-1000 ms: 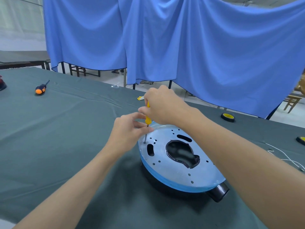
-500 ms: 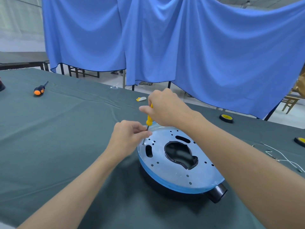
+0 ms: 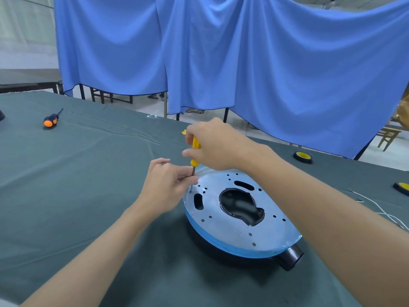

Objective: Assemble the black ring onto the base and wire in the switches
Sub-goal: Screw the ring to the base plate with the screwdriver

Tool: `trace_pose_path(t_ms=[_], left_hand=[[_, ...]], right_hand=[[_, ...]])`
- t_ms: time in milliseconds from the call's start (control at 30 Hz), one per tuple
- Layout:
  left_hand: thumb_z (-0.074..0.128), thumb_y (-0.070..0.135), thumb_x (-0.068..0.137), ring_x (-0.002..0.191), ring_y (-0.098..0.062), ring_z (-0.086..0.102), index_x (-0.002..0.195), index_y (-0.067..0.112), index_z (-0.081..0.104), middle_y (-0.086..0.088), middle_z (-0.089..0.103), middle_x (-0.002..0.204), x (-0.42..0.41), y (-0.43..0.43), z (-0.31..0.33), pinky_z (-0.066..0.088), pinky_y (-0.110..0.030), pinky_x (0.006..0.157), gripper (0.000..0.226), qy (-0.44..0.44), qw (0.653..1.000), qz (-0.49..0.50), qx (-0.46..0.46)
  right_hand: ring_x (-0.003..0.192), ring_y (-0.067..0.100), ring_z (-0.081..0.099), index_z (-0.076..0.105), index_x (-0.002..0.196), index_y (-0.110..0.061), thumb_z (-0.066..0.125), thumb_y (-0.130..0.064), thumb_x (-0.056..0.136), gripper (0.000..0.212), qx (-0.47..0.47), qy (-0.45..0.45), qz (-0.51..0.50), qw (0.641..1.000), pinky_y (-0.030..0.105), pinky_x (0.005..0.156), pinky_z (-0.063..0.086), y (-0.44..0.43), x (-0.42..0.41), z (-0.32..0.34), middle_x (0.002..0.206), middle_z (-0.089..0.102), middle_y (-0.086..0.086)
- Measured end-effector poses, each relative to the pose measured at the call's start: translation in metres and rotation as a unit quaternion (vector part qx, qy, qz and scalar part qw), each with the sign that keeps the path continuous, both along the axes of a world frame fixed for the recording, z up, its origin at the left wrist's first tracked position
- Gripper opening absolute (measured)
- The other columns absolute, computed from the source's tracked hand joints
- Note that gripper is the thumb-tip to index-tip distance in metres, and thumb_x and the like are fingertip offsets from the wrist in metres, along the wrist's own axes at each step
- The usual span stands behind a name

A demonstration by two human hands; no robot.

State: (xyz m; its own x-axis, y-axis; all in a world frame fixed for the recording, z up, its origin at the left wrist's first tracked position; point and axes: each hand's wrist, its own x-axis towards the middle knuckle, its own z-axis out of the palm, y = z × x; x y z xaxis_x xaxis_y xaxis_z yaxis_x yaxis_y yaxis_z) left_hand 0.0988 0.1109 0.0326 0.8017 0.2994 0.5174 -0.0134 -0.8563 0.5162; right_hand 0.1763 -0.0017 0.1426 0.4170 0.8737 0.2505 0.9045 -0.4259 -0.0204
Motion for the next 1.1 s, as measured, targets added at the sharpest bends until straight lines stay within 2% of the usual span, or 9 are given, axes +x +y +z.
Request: trace_pose_path(t_ms=[100, 300, 500, 700, 800, 900, 967, 1033, 1100], left_hand=[[0.058, 0.022, 0.098, 0.091, -0.020, 0.067, 0.092, 0.018, 0.074, -0.005, 0.077, 0.080, -0.002, 0.001, 0.000, 0.005, -0.005, 0.101, 0.018, 0.010, 0.999, -0.028, -0.017], [0.070, 0.020, 0.090, 0.092, -0.010, 0.069, 0.082, 0.018, 0.076, 0.008, 0.077, 0.086, -0.001, -0.004, 0.001, 0.010, -0.009, 0.109, 0.010, -0.012, 0.999, -0.021, -0.042], [0.058, 0.018, 0.097, 0.098, -0.010, 0.067, 0.100, 0.015, 0.074, 0.003, 0.078, 0.090, 0.001, -0.002, 0.006, 0.007, -0.018, 0.114, 0.016, 0.040, 0.997, -0.052, -0.041], [0.069, 0.018, 0.091, 0.093, -0.019, 0.069, 0.089, 0.007, 0.078, -0.002, 0.078, 0.086, 0.001, -0.006, 0.009, 0.008, -0.001, 0.102, 0.014, -0.006, 0.997, -0.019, -0.071], [0.057, 0.015, 0.099, 0.099, -0.020, 0.068, 0.098, 0.007, 0.075, -0.001, 0.078, 0.091, 0.002, -0.005, 0.010, 0.012, -0.016, 0.111, 0.020, 0.028, 0.998, -0.041, -0.036], [0.059, 0.018, 0.097, 0.093, -0.021, 0.068, 0.094, 0.008, 0.075, -0.003, 0.078, 0.086, 0.002, -0.003, 0.009, 0.013, -0.023, 0.116, 0.019, 0.033, 0.997, -0.046, -0.051], [0.069, 0.022, 0.090, 0.079, -0.024, 0.066, 0.082, 0.008, 0.075, -0.004, 0.075, 0.074, 0.001, -0.002, 0.007, 0.021, -0.015, 0.106, 0.017, 0.010, 0.997, -0.031, -0.073], [0.072, 0.024, 0.088, 0.068, -0.032, 0.056, 0.076, 0.008, 0.075, -0.011, 0.071, 0.067, 0.002, -0.002, 0.005, 0.032, -0.026, 0.084, 0.020, 0.011, 0.994, -0.021, -0.102], [0.066, 0.022, 0.093, 0.072, -0.034, 0.059, 0.082, 0.011, 0.077, -0.009, 0.074, 0.072, 0.002, -0.003, 0.006, 0.036, -0.034, 0.082, 0.019, 0.037, 0.995, -0.028, -0.086]], right_hand=[[0.086, 0.019, 0.040, 0.057, 0.096, -0.019, 0.058, -0.024, 0.092, 0.006, 0.020, -0.001, 0.028, 0.999, 0.030, 0.068, 0.036, -0.001, 0.000, 0.005, 0.078, 0.048, -0.006], [0.085, 0.028, 0.043, 0.037, 0.068, -0.016, 0.053, -0.045, 0.094, 0.042, 0.027, -0.020, -0.057, 0.998, 0.032, 0.061, 0.028, 0.001, 0.000, -0.001, 0.075, 0.042, 0.004], [0.088, 0.020, 0.043, 0.060, 0.092, -0.013, 0.059, -0.025, 0.091, 0.012, 0.021, -0.022, 0.019, 0.999, 0.026, 0.061, 0.030, -0.003, -0.003, 0.009, 0.087, 0.056, 0.001], [0.089, 0.026, 0.045, 0.045, 0.073, -0.013, 0.054, -0.040, 0.094, 0.036, 0.015, -0.012, -0.042, 0.999, 0.028, 0.054, 0.027, -0.001, -0.003, 0.005, 0.076, 0.048, 0.005], [0.092, 0.018, 0.044, 0.058, 0.094, -0.017, 0.060, -0.032, 0.091, 0.016, -0.030, -0.002, 0.015, 0.999, 0.029, 0.073, 0.039, -0.004, -0.003, 0.007, 0.096, 0.058, -0.002], [0.081, 0.017, 0.044, 0.056, 0.085, -0.019, 0.061, -0.024, 0.090, 0.008, -0.005, 0.022, 0.013, 1.000, 0.025, 0.056, 0.032, -0.007, -0.002, 0.007, 0.079, 0.050, -0.005], [0.074, 0.020, 0.044, 0.052, 0.079, -0.015, 0.060, -0.034, 0.092, 0.025, 0.019, 0.031, -0.028, 0.999, 0.026, 0.049, 0.025, -0.005, -0.001, 0.003, 0.075, 0.047, 0.001], [0.071, 0.021, 0.041, 0.045, 0.072, -0.014, 0.055, -0.043, 0.093, 0.038, 0.013, 0.015, -0.054, 0.998, 0.029, 0.049, 0.023, -0.002, -0.002, -0.001, 0.070, 0.042, 0.003], [0.075, 0.021, 0.042, 0.048, 0.076, -0.014, 0.054, -0.044, 0.093, 0.035, 0.002, 0.004, -0.037, 0.999, 0.029, 0.051, 0.028, -0.002, -0.002, 0.000, 0.074, 0.046, 0.001]])
